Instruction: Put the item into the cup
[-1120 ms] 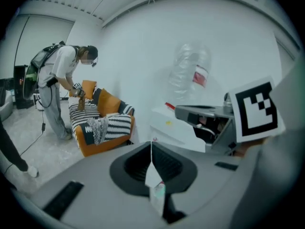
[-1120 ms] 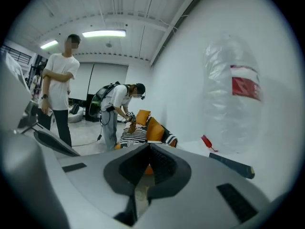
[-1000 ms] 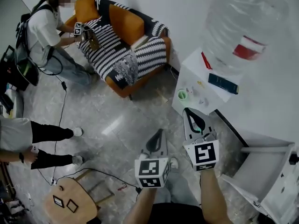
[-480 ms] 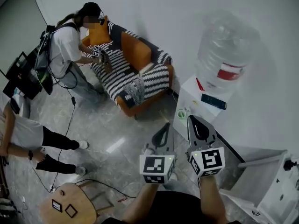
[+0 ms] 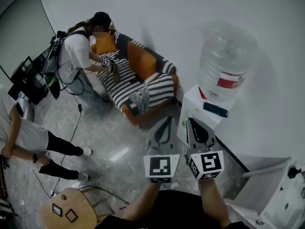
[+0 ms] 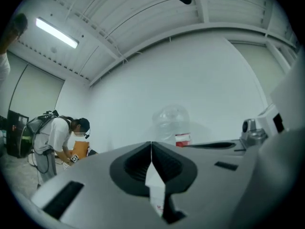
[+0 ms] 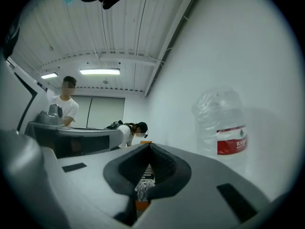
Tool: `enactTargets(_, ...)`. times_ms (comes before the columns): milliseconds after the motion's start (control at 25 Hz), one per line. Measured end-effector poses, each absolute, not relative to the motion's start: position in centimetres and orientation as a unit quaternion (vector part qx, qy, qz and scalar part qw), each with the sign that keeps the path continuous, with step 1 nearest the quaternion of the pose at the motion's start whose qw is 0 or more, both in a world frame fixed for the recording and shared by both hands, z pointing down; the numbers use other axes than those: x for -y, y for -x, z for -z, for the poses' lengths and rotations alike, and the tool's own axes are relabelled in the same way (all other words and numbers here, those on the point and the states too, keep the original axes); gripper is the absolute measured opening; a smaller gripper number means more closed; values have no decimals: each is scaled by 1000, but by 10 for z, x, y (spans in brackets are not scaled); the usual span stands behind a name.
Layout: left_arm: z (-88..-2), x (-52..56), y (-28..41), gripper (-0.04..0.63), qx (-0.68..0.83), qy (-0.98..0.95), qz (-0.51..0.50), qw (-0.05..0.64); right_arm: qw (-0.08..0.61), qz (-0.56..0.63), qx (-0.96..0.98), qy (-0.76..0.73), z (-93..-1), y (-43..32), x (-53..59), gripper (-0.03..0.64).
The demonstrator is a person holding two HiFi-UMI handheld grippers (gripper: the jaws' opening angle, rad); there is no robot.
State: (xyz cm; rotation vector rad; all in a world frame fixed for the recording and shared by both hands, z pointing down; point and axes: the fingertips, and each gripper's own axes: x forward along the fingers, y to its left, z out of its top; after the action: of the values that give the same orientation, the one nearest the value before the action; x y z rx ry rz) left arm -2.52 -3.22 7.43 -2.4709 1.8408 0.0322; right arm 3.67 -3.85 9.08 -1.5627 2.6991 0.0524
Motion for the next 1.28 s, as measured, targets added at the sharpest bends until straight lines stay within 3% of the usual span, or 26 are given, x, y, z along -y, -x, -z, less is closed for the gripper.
enactTargets(520,-58,58,19,14,-577,815,-11,56,31,-62,-869,490,-64,-28,58,9)
enactTargets(1280,-60,74,31,14,-587,808,-27,39,30,-53,-876,479,-61,-17,78,9)
